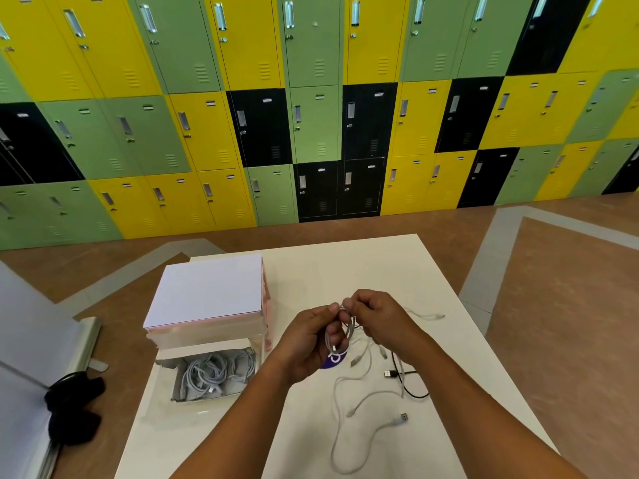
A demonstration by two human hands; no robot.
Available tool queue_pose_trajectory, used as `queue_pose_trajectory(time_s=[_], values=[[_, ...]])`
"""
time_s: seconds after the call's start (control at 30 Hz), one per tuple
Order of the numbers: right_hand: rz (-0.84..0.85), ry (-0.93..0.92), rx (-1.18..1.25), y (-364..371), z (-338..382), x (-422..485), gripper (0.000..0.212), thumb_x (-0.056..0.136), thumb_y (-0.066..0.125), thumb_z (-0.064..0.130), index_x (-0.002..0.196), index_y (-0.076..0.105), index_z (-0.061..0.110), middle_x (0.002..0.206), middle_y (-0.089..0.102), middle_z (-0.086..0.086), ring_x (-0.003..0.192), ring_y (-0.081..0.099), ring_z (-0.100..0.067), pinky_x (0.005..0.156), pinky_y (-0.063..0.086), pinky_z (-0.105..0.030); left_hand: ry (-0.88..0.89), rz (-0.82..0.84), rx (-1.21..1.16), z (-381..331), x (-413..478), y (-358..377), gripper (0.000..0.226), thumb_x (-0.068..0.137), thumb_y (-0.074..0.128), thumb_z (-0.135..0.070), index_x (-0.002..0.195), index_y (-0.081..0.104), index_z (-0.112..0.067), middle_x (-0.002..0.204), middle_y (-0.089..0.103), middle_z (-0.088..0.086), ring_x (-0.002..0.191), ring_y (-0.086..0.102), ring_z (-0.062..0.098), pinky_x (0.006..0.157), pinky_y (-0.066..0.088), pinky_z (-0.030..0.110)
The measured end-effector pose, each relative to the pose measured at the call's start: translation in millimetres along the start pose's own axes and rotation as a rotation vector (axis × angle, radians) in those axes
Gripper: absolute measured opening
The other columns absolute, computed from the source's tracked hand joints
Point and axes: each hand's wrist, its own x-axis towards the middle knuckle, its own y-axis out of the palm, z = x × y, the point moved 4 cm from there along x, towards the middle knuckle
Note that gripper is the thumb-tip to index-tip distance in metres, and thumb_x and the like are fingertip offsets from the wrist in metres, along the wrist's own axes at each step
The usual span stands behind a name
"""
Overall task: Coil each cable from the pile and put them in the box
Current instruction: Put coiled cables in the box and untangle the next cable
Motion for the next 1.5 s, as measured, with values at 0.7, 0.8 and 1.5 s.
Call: queue_pose_trajectory(time_s=[0.7,0.8,1.5], values=[[-0.076,0.016,0.08,2,-7,-1,0.027,0.104,0.05,0.02,0.087,0.069,0.01,0.049,0.042,0.01,0.041,0.033,-0.002,0.042,0.029,-0.016,0.006,-0.201,0.058,-9,3,6,0.037,0.105,0.047,-0.025,0.073,0.052,-0.008,0.057,0.025,-0.002,0.048,0.02,0.009,0.046,0.019,0.022],[-0.062,0.09,0.076,4,-18,-3,0.03,0.105,0.047,0.018,0.09,0.07,0.007,0.052,0.043,0.004,0.039,0.032,-0.003,0.039,0.027,-0.016,0.051,-0.283,0.061,-14,5,-1,0.037,0.106,0.046,-0.025,0.073,0.05,-0.009,0.057,0.027,-0.003,0.048,0.021,0.009,0.044,0.02,0.02],[0.161,-0.121,-0.698,17,25,-4,0.009,0.094,0.059,0.031,0.086,0.06,0.028,0.093,0.067,0.006,0.088,0.064,-0.016,0.063,0.042,-0.024,0.134,-0.185,0.632,10,2,-23,0.031,0.105,0.043,-0.013,0.101,0.07,0.002,0.093,0.072,0.024,0.087,0.07,0.037,0.079,0.06,0.04]])
